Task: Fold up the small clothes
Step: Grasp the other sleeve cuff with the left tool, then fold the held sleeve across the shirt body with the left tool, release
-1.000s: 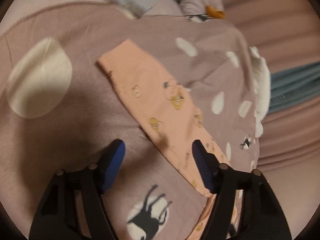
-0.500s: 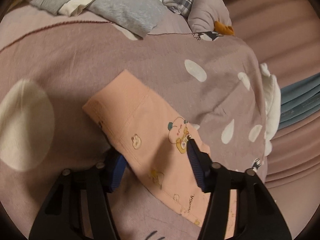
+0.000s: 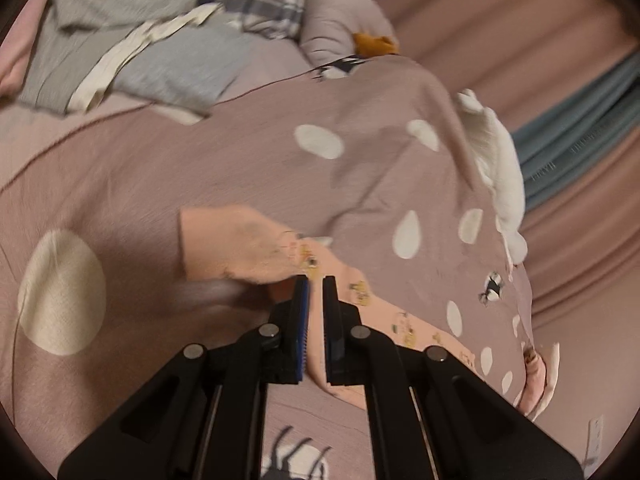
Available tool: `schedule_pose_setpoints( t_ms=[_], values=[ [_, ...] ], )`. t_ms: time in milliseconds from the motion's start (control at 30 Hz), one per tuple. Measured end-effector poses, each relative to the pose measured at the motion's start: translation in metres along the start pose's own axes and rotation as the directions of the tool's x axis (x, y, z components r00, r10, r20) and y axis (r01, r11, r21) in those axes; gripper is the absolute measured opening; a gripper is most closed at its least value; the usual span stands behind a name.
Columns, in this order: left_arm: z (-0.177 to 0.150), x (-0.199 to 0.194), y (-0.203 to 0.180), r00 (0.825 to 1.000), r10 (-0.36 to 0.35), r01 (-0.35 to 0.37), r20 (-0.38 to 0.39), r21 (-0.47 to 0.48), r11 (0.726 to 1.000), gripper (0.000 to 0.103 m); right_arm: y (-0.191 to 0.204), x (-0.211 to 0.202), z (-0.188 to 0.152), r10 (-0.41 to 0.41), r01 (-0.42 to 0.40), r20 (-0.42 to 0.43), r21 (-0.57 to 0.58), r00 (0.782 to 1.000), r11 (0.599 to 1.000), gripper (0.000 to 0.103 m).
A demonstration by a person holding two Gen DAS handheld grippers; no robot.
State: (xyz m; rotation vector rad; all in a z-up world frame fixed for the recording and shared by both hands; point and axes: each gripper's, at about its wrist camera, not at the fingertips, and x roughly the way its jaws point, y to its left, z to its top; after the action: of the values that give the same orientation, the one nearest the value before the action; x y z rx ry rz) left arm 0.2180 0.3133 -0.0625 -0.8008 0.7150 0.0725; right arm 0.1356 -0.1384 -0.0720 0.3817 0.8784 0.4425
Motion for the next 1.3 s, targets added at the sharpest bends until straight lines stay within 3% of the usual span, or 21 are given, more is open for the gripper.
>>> schedule_pose_setpoints(
  t_ms=[200,300,367,433,567,733,833,900,933,967,1000,1067,1167,1300],
  values=[
    [-0.017,-0.008,-0.069,1.000,0.003,-0.004,0.002,0.189,0.982,0.004,-0.010,-0.014,-0.005,-0.009,0.008,0.022,0.040,1.000,0.999,0.013],
    [-0.018,-0.002,-0.066,0.999,-0.038,0.040,-0.027,0.109,0.993,0.012,-0.013,-0.023,-0.007,-0.012,0.011,0.028,0.052,1.000,0.999,0.013],
    [-0.019,0.001,-0.052,0.999,-0.010,0.012,-0.031,0.049,0.999,0.041,-0.015,-0.029,-0.009,-0.012,0.010,0.027,0.048,1.000,0.999,0.013],
    [-0.022,0.001,-0.030,0.999,0.024,-0.024,-0.024,-0.009,1.000,0.056,-0.015,-0.030,-0.011,-0.023,0.022,0.022,0.036,1.000,0.999,0.015],
    [-0.023,-0.002,0.011,0.998,0.044,-0.047,-0.034,-0.110,0.993,0.058,-0.021,-0.026,-0.011,-0.044,0.044,0.002,0.046,0.999,0.998,0.015],
    [-0.017,0.012,0.036,0.998,-0.013,0.003,-0.057,-0.182,0.983,0.056,-0.019,-0.018,-0.008,-0.038,0.038,0.005,0.067,0.999,0.997,0.015],
    [-0.012,0.030,0.039,0.998,-0.012,-0.002,-0.062,-0.212,0.977,0.056,-0.015,-0.012,-0.008,-0.038,0.038,-0.011,0.059,0.999,0.998,0.015],
    [-0.006,0.038,0.034,0.999,0.010,-0.018,-0.040,-0.207,0.978,0.050,-0.014,-0.010,-0.009,-0.047,0.048,-0.021,0.051,0.999,0.998,0.015],
    [-0.002,0.039,0.033,0.999,0.024,-0.030,-0.033,-0.200,0.979,0.038,-0.014,-0.009,-0.010,-0.054,0.056,-0.027,0.047,0.998,0.997,0.015],
    [0.003,0.043,0.030,0.998,0.047,-0.052,-0.029,-0.187,0.981,0.014,-0.015,-0.009,-0.010,-0.061,0.062,-0.030,0.046,0.998,0.997,0.015],
    [0.006,0.046,0.029,0.998,0.053,-0.059,-0.035,-0.185,0.981,0.002,-0.016,-0.009,-0.011,-0.069,0.070,-0.032,0.045,0.997,0.997,0.015],
    [0.011,0.048,0.025,0.998,0.057,-0.062,-0.035,-0.193,0.979,0.000,-0.020,-0.012,-0.012,-0.085,0.086,-0.033,0.047,0.996,0.995,0.015],
    [0.009,0.036,-0.002,0.999,0.049,-0.049,-0.007,-0.104,0.993,0.000,-0.026,-0.016,-0.012,-0.098,0.099,-0.025,0.057,0.995,0.993,0.015],
    [-0.004,0.021,-0.063,1.000,-0.025,0.025,-0.004,0.079,0.997,0.000,-0.034,-0.023,-0.012,-0.097,0.097,-0.010,0.089,0.995,0.991,0.015]
  ],
)
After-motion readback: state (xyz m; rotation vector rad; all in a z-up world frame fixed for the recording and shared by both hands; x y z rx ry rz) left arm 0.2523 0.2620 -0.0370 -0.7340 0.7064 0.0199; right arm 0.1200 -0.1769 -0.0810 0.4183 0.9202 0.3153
